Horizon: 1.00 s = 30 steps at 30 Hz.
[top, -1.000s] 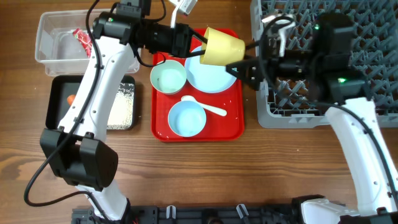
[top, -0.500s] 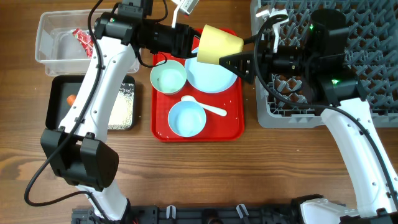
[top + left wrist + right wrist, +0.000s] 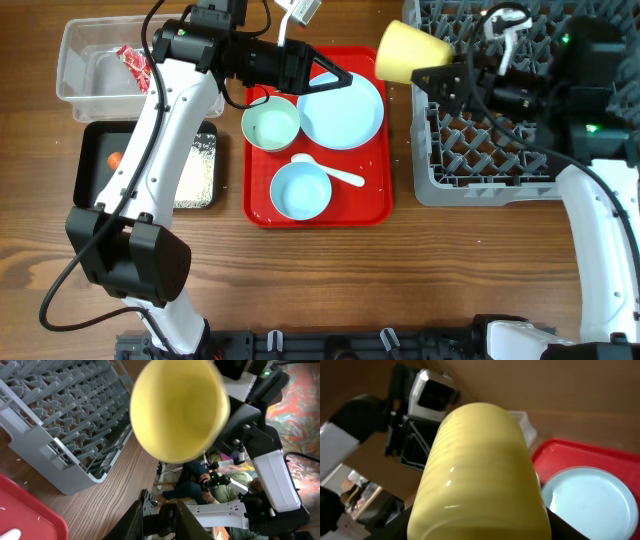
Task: Sort waste into correct bins and load items into the dishwasher rack
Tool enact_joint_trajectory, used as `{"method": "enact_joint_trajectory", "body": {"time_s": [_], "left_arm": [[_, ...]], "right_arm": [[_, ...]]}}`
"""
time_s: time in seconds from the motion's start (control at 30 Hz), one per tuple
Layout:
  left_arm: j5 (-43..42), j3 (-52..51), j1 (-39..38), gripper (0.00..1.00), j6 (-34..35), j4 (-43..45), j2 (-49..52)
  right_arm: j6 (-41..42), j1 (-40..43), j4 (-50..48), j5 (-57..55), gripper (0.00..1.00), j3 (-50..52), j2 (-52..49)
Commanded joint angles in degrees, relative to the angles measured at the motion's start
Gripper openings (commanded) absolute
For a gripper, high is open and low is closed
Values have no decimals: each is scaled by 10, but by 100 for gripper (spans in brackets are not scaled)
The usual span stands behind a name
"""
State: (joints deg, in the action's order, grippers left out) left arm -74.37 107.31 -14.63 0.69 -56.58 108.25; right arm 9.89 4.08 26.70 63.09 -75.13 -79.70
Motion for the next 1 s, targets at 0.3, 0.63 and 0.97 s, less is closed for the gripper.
{"method": "enact_joint_trajectory", "body": {"time_s": [0.3, 0.63, 0.97], "left_arm": [[174, 4, -3, 24, -5, -37, 1], [416, 4, -3, 23, -5, -94, 1], [516, 4, -3, 24, -5, -127, 1]], "right_arm": [[-33, 57, 238, -362, 57, -2, 21], [-14, 35, 387, -572, 58, -2, 13], [56, -33, 384, -597, 59, -2, -105]]}}
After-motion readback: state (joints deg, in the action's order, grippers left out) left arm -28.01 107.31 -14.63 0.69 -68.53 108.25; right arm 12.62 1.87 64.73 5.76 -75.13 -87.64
